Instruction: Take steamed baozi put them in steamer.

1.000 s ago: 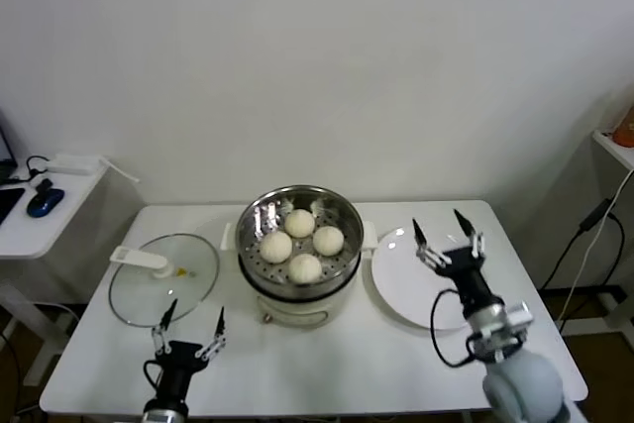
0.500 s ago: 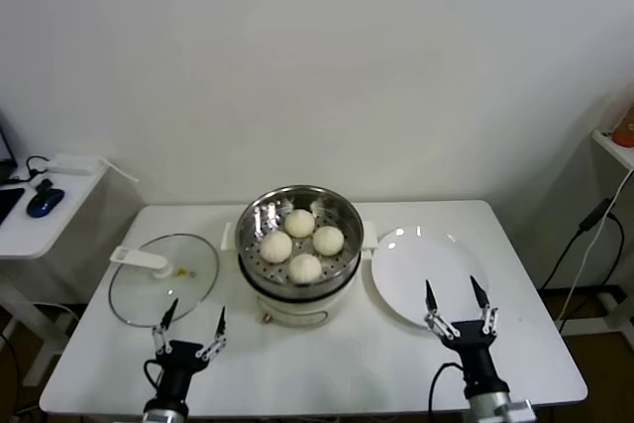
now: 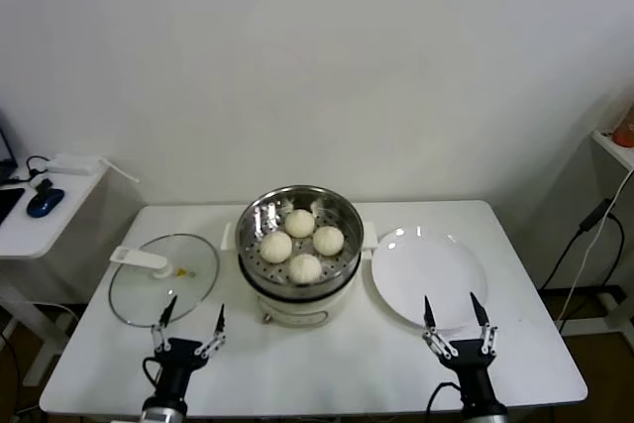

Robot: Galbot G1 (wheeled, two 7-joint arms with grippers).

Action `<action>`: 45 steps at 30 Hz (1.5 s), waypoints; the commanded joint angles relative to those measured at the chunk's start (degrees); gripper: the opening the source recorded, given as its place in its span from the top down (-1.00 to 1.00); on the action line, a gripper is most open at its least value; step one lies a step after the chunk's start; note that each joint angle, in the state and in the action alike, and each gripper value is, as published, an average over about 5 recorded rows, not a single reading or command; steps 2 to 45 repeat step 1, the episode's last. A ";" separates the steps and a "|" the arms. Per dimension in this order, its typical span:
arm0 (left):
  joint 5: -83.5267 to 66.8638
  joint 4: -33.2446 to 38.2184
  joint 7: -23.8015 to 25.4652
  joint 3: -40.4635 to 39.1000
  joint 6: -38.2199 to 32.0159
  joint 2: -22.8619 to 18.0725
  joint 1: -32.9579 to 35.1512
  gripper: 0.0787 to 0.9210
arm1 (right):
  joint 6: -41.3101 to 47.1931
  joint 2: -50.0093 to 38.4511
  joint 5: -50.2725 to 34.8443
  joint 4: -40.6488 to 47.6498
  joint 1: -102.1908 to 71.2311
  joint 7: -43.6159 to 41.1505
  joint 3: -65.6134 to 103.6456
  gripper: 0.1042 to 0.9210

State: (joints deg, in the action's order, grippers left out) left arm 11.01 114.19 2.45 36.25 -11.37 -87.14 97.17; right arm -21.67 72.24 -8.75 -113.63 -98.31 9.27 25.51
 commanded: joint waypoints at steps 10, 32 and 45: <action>-0.15 0.34 0.06 0.27 0.22 -0.11 -0.02 -0.77 | -1.36 1.02 1.22 0.01 -1.78 0.23 -0.15 -0.76; -0.15 0.34 0.06 0.27 0.22 -0.11 -0.02 -0.77 | -1.36 1.02 1.22 0.01 -1.78 0.23 -0.15 -0.76; -0.15 0.34 0.06 0.27 0.22 -0.11 -0.02 -0.77 | -1.36 1.02 1.22 0.01 -1.78 0.23 -0.15 -0.76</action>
